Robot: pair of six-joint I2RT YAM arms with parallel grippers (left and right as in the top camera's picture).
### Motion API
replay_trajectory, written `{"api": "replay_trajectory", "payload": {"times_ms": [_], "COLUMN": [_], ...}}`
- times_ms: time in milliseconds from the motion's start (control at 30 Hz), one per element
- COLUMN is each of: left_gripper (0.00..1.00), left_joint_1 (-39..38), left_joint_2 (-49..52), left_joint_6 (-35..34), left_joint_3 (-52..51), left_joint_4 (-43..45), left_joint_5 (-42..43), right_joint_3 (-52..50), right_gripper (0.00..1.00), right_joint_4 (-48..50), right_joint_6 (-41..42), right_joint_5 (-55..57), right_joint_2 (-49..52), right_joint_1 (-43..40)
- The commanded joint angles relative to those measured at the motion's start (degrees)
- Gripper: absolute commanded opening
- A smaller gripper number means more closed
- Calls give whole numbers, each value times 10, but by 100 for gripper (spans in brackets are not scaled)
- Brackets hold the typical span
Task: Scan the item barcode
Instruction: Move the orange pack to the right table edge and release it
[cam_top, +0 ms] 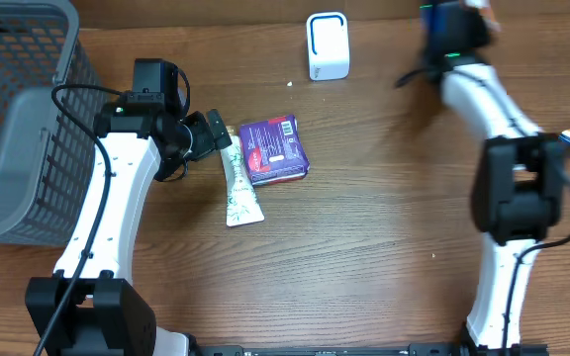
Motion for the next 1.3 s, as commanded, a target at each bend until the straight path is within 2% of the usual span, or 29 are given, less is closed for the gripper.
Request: {"api": "replay_trajectory", "payload": {"times_ms": [0,33,200,433,733,833,1033,1100,1167,1200,1267], "left_gripper": [100,100,100,100,100,100,100,100,100,100,100], "left_joint_1": [2,2,2,2,2,2,2,2,2,2,2], "left_joint_2": [5,5,5,5,5,5,5,5,5,5,5], "left_joint_6": [2,2,2,2,2,2,2,2,2,2,2], "left_joint_3": [10,10,10,10,10,10,10,10,10,10,10], "left_joint_4": [1,1,1,1,1,1,1,1,1,1,1], "left_joint_5": [5,5,5,5,5,5,5,5,5,5,5], "right_joint_3": [4,4,4,4,4,6,18,26,38,46,64], "right_gripper": [4,4,4,4,4,4,4,8,28,35,35], "right_joint_4": [-82,-133,-251,-319,-331,-335,-342,-349,-360,-368,-384], "right_joint_6": [174,237,376,510,528,557,560,560,560,560,560], "right_joint_5": [91,83,-27,-170,-372,-391,-428,-428,-428,-428,-428], "right_joint_2": [4,4,4,4,4,3,3,3,3,2,0], "right_joint_1": [-83,-116,-206,-311,-408,-428,-457,-464,-473,-478,-486]}}
